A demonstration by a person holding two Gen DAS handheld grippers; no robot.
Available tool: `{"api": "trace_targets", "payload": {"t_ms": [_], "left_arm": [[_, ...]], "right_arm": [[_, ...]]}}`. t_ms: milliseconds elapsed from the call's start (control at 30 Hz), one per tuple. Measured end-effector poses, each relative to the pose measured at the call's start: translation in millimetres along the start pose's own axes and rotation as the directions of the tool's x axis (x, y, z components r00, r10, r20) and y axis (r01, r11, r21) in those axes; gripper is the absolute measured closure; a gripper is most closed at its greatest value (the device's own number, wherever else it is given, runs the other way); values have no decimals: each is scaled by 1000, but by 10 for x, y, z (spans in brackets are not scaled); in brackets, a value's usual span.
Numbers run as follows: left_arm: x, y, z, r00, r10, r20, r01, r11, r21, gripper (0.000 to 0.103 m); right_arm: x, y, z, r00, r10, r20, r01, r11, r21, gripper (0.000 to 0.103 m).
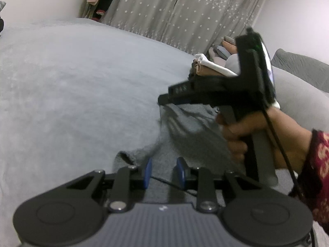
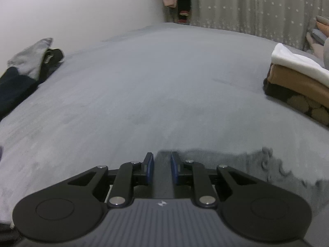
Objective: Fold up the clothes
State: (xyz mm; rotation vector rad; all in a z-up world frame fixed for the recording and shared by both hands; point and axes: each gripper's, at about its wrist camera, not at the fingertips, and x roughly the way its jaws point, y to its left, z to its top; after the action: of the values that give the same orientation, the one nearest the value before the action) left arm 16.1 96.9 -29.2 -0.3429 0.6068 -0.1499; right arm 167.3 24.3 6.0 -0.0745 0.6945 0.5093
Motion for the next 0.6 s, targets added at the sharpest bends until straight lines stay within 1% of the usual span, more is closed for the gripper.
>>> {"api": "trace_targets", "payload": {"t_ms": [67,133,267,367,467,600], "left_arm": [[35,-8,14,1000,-5,3,5,1000,-7,75],[5,7,27,1000,-12,15,12,1000,-20,74],[-84,-35,68,997,-5,71,4,1000,19,70],[-107,-63,56,997,-43,70,40,998,40,69],[-104,-92,26,996,-70,54,66,996,66,69],[26,-103,-3,997,-69,16,68,995,67,69]], "right_arm": [[-7,-6,56,1000,-17,1,17,1000,16,84],[-124,-7,63,1000,-18,18,17,999,30,80],[-501,-50,-75,998,-25,51,23,999,34,77],[-760,-91,-266,998,-34,59,31,998,50,76],[-910,-80,-477,998,-39,51,36,998,58,76],[-866,-58,-676,998,-65,20,64,997,47,76]]}}
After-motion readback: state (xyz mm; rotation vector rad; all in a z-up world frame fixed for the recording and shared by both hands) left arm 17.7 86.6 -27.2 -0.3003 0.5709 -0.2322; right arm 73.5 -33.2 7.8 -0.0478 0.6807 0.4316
